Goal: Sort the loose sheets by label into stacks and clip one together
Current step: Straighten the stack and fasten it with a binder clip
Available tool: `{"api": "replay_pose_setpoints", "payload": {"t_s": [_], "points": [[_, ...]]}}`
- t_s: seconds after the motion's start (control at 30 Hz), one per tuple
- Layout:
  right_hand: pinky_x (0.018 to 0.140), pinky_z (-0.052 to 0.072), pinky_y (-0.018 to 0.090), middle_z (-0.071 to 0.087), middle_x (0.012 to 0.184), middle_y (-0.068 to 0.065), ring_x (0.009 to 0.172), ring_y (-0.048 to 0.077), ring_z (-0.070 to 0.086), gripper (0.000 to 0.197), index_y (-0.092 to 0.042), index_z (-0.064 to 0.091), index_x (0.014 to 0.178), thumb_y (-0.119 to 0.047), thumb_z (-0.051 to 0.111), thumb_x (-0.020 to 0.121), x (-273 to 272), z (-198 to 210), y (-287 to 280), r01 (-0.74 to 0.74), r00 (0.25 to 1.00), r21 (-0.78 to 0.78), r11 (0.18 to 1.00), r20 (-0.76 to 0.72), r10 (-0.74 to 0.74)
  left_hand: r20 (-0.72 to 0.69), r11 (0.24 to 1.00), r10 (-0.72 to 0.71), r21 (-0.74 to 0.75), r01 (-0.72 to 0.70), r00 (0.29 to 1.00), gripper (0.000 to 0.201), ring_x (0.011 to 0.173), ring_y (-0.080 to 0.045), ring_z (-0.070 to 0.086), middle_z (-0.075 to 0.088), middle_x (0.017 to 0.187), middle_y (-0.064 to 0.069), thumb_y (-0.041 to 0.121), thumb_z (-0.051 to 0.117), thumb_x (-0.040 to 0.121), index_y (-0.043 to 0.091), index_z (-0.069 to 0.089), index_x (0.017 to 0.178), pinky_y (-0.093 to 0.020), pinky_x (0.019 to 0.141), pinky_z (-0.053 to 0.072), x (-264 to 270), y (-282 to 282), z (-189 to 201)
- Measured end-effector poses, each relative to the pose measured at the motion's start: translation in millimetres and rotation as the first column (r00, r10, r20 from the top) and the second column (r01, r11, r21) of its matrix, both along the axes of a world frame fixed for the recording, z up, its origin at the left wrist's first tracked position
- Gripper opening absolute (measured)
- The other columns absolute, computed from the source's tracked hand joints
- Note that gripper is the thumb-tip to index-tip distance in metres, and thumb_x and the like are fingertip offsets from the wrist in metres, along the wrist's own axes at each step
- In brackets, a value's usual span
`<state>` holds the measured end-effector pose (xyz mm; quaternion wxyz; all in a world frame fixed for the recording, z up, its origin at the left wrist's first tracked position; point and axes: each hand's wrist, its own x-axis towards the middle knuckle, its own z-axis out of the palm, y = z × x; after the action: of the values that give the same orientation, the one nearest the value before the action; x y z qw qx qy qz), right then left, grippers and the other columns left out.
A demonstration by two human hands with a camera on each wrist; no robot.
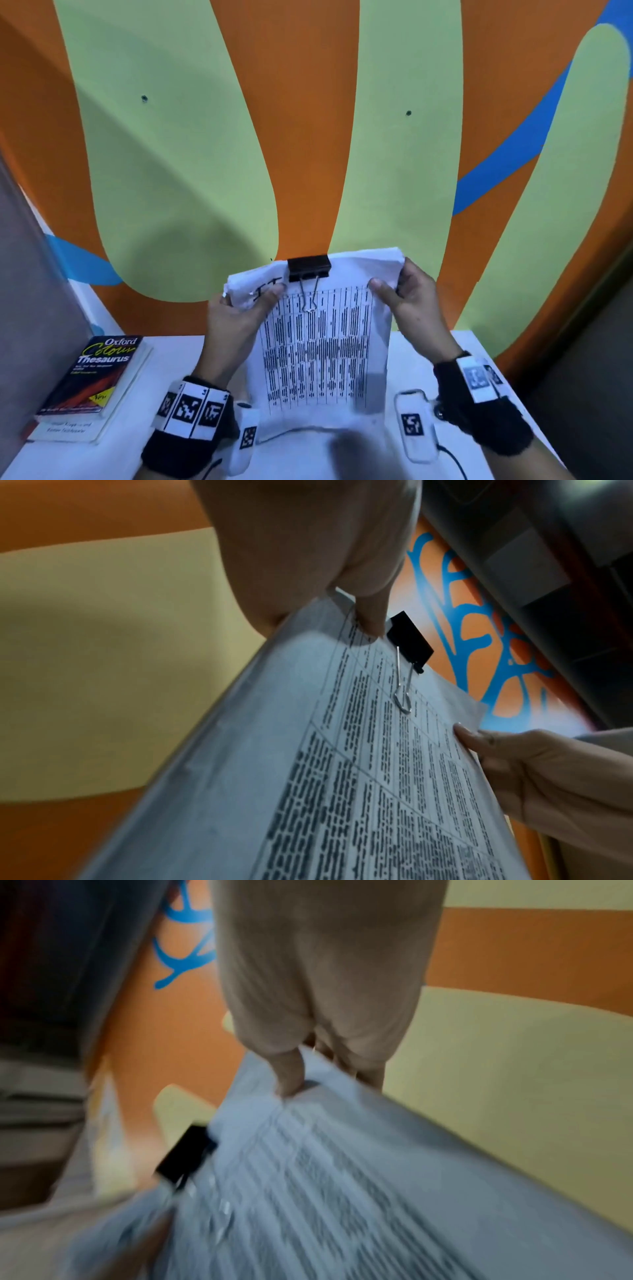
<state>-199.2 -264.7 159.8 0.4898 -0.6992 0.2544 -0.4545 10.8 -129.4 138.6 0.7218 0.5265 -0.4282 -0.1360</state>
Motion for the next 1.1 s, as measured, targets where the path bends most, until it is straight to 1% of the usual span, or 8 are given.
{"api": "replay_pose_setpoints", "payload": {"t_s": [0.13, 0.27, 0.47, 0.6, 0.73, 0.8, 0.93, 1.1], "points": [[0.066, 0.049, 0.047, 0.060, 0.083, 0.028, 0.073, 0.042, 0.058, 0.033, -0.015, 0.048, 0.111, -0.041, 0.051, 0.092, 10.4, -8.4, 17.2, 0.145, 0.989, -0.255, 0.956, 0.004, -0.150, 0.017, 0.999, 0.037, -0.014, -0.037, 0.999, 0.035, 0.085, -0.005, 0.070, 0.076, 0.093, -0.001, 0.023, 0.079, 0.074, 0.006, 0.071, 0.103, -0.018, 0.073, 0.054, 4.1, -0.4, 9.9], [0.066, 0.049, 0.050, 0.060, 0.081, 0.028, 0.070, 0.037, 0.060, 0.052, -0.029, 0.034, 0.126, -0.061, 0.046, 0.088, 14.1, -63.1, 30.9, 0.097, 0.980, -0.176, 0.980, -0.153, -0.124, -0.013, 0.978, 0.036, 0.206, -0.032, 0.999, 0.060, 0.079, -0.014, 0.069, 0.071, 0.082, -0.005, 0.050, 0.086, 0.061, 0.009, 0.067, 0.100, -0.028, 0.073, 0.054, 12.9, 4.1, -29.3], [0.092, 0.052, 0.032, 0.066, 0.115, -0.016, 0.108, 0.007, 0.063, 0.043, -0.041, 0.038, 0.125, -0.062, 0.043, 0.088, 15.6, -107.5, 43.6, 0.055, 0.982, -0.045, 0.997, -0.177, -0.062, -0.191, 0.953, 0.064, 0.303, -0.003, 0.980, 0.042, 0.081, -0.027, 0.072, 0.076, 0.081, -0.003, 0.051, 0.089, 0.050, 0.019, 0.075, 0.073, -0.057, 0.080, 0.056, 8.6, 13.7, -70.2], [0.077, 0.052, 0.047, 0.065, 0.099, 0.008, 0.088, 0.024, 0.066, 0.038, -0.039, 0.040, 0.108, -0.068, 0.043, 0.084, 17.9, -103.0, 40.0, 0.110, 0.987, -0.039, 0.993, -0.111, -0.114, -0.190, 0.963, 0.017, 0.269, 0.035, 0.982, 0.038, 0.090, -0.018, 0.072, 0.077, 0.093, 0.003, 0.032, 0.089, 0.062, 0.013, 0.074, 0.092, -0.038, 0.077, 0.056, 15.4, 11.2, -69.0], [0.074, 0.047, 0.045, 0.058, 0.091, 0.030, 0.077, 0.026, 0.056, 0.072, -0.027, 0.037, 0.129, -0.079, 0.029, 0.078, 22.0, -135.7, 50.3, 0.167, 0.948, 0.003, 0.986, -0.276, -0.160, -0.159, 0.890, 0.008, 0.452, 0.066, 0.987, 0.020, 0.052, -0.008, 0.056, 0.061, 0.049, 0.010, 0.018, 0.081, 0.074, 0.014, 0.062, 0.068, -0.015, 0.049, 0.043, 6.2, 8.2, -97.7], [0.069, 0.043, 0.038, 0.058, 0.089, 0.030, 0.077, 0.026, 0.055, 0.079, -0.012, 0.036, 0.136, -0.071, 0.031, 0.084, 22.0, -153.0, 53.3, 0.202, 0.931, 0.058, 0.978, -0.323, -0.173, -0.183, 0.862, 0.027, 0.502, 0.069, 0.983, 0.027, 0.048, -0.009, 0.043, 0.048, 0.043, 0.008, 0.019, 0.079, 0.076, 0.012, 0.055, 0.066, -0.016, 0.046, 0.034, 3.0, 9.7, -117.6], [0.057, 0.037, 0.030, 0.044, 0.060, 0.001, 0.053, 0.008, 0.045, 0.004, -0.021, 0.045, 0.100, -0.021, 0.048, 0.098, 10.2, -157.3, 66.2, 0.230, 0.919, 0.078, 0.970, -0.346, -0.190, -0.173, 0.855, 0.029, 0.514, 0.065, 0.985, 0.033, 0.047, -0.011, 0.036, 0.039, 0.047, 0.006, 0.031, 0.075, 0.076, 0.012, 0.051, 0.063, -0.023, 0.053, 0.028, -2.8, 28.1, -129.5], [0.071, 0.042, 0.011, 0.062, 0.095, 0.004, 0.082, 0.008, 0.060, 0.020, -0.019, 0.045, 0.114, -0.014, 0.052, 0.096, -19.8, -181.9, 94.9, 0.163, 0.907, 0.234, 0.958, -0.418, -0.052, -0.038, 0.757, 0.001, 0.653, 0.024, 0.999, 0.034, 0.041, -0.004, 0.042, 0.049, 0.045, 0.002, 0.028, 0.072, 0.083, 0.012, 0.054, 0.058, -0.018, 0.046, 0.033, -10.6, 68.6, -152.2]]}}
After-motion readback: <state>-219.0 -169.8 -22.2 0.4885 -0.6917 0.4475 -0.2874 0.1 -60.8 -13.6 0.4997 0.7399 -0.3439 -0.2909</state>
